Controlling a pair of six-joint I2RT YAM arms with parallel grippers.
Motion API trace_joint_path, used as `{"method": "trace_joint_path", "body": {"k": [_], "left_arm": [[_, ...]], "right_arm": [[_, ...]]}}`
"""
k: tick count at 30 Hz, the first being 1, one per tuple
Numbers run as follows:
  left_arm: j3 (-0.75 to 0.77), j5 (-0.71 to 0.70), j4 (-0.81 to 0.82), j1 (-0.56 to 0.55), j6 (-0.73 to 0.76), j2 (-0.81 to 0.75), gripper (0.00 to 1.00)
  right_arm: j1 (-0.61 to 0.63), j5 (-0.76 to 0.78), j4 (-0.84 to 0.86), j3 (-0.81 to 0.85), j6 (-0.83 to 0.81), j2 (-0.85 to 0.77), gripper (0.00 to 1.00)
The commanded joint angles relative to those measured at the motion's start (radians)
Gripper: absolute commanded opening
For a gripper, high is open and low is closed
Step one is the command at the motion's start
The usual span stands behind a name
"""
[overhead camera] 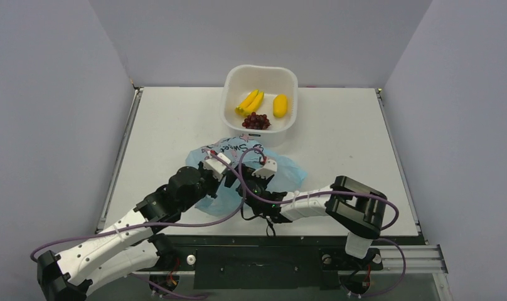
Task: Take the fake fruits out of the plastic bag
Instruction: Take out the fake fruit from the plastic bag.
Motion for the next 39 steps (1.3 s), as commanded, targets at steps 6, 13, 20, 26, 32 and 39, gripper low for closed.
{"method": "trace_joint_path", "body": {"k": [6,13,20,26,32,39], "left_arm": [[0.151,0.094,-0.114,0.003,-0.163,0.11,0.01],[0.263,0.069,-0.373,0.002,-0.429,0.081,0.37],[0.353,-0.082,-0.586,0.004,-0.648,-0.119,0.44],[0.484,-0.268,-0.765,0.005,-0.708,-0.139,0.5],[0.446,-0.384,-0.753,0.036,-0.738,-0.019,0.51],[0.365,0.122,-0.588,0.528,-0.619,0.119,0.45]], "right_arm": [[0.025,0.074,0.036,-0.173,-0.036,-0.218,0.93],[0.054,0.025,0.049,-0.136,-0.126,-0.223,0.93],[0.057,-0.051,0.108,-0.082,-0.143,-0.166,0.93],[0.055,-0.132,0.117,-0.025,-0.143,-0.106,0.93],[0.05,-0.18,0.13,0.006,-0.128,-0.063,0.92],[0.031,-0.203,0.122,0.015,-0.095,-0.036,0.9]]}}
